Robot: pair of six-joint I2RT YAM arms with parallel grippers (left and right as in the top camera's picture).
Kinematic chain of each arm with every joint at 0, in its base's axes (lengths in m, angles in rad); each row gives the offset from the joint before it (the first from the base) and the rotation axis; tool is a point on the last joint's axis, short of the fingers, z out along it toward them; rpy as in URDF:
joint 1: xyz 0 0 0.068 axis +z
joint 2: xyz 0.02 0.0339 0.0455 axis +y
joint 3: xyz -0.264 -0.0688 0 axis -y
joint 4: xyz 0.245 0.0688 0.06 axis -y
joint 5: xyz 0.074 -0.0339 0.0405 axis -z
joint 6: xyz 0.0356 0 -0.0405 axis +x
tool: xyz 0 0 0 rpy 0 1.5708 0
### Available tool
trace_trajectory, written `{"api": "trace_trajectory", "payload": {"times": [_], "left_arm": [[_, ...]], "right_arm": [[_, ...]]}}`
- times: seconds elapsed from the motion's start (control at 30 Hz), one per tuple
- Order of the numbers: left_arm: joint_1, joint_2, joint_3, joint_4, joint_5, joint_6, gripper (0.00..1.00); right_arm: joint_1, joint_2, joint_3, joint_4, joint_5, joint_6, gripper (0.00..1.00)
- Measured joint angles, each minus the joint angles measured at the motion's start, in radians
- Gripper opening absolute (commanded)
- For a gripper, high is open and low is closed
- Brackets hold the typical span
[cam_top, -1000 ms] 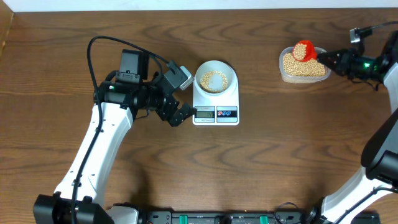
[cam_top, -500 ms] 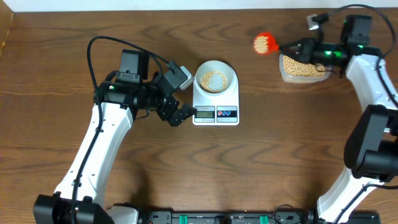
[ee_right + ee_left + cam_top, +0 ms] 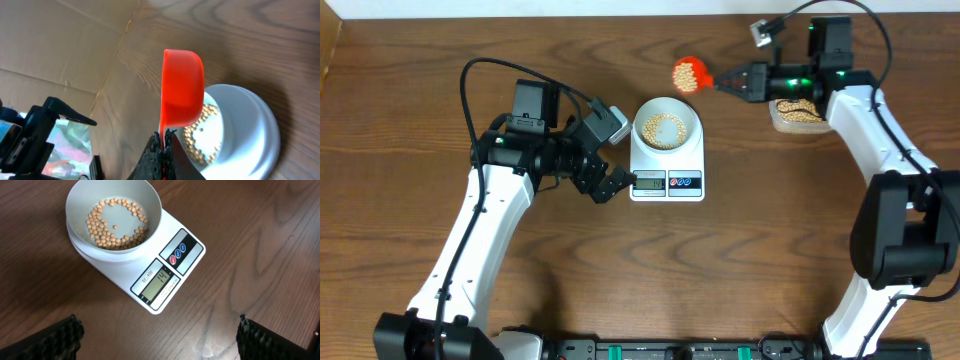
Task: Scoop item into bowl and weigh 50g on scale
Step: 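Carry the filled red scoop over the white bowl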
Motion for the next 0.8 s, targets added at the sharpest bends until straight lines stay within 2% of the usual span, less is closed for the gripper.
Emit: {"api": "trace_trajectory", "payload": {"times": [0.37, 0.8], "left_arm": [[0.0, 0.0, 0.0, 0.0, 0.0, 0.0, 1.0], [0.0, 0.0, 0.0, 0.0, 0.0, 0.0, 1.0]], "right_arm": [[0.091, -0.003, 0.0, 0.0, 0.115, 0.002, 0.01], [0.175, -0.041, 0.0, -0.109, 0.262, -0.053, 0.01]]}}
